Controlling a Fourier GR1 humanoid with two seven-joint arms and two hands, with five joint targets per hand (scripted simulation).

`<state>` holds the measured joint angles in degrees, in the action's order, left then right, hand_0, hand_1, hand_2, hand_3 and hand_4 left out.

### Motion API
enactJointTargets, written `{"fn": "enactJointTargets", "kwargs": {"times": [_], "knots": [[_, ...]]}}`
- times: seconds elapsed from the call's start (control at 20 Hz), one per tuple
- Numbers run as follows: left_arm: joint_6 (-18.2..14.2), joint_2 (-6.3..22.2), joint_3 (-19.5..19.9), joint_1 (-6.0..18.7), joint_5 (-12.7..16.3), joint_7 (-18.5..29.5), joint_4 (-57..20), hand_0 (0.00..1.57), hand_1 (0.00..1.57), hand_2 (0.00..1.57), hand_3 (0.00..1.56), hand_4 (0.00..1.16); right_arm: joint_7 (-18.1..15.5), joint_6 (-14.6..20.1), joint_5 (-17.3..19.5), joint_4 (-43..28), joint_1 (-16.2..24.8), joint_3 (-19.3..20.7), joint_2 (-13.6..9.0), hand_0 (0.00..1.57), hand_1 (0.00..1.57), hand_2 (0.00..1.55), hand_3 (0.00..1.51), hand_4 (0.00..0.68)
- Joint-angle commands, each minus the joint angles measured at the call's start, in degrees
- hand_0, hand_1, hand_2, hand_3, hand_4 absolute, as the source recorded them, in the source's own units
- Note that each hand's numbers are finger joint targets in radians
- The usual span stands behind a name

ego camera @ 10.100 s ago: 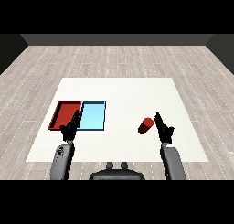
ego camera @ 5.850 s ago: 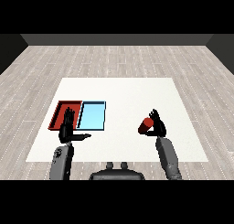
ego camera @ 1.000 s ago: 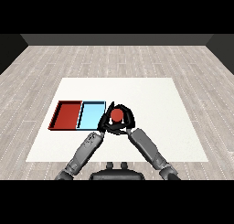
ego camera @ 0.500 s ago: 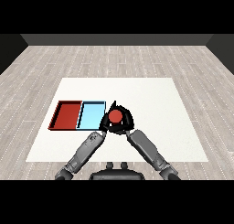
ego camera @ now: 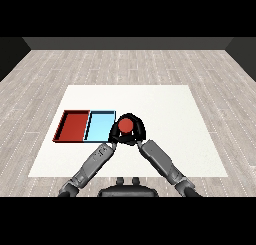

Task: Pick the red can and put it in the red box

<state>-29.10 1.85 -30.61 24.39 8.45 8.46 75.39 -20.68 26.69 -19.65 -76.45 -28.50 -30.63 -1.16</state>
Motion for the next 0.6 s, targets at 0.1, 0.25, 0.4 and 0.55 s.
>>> {"fn": "enactJointTargets", "kwargs": {"times": [0.1,0.25,0.4,0.55], "knots": [[-0.99,-1.74,-0.5,0.23,-3.17,-2.41,-3.1,1.57,1.57,1.5,1.39,0.95,3.54,1.63,3.37,-8.18,4.09,-4.12,0.71,1.47,1.47,1.44,1.39,0.559],[-0.45,-1.3,0.85,-0.15,-3.49,-2.98,-0.04,1.57,1.57,1.48,1.36,0.85,-5.22,-1.01,-1.95,2.56,1.45,-3.22,1.09,1.5,1.5,1.44,1.39,0.56],[-1.41,-0.31,-0.01,-1.03,-4.05,-4.02,2.74,1.57,1.57,1.5,1.36,0.87,2.65,-0.35,1.18,-2.97,-0.6,-0.52,1.09,1.52,1.52,1.45,1.39,0.538],[-0.11,-1.75,2.86,3.59,-1.11,-1.74,-2.96,1.57,1.57,1.52,1.43,0.88,-3.2,-0.25,1.14,-2.59,3.89,-2.37,1.11,1.52,1.52,1.46,1.4,0.544]]}}
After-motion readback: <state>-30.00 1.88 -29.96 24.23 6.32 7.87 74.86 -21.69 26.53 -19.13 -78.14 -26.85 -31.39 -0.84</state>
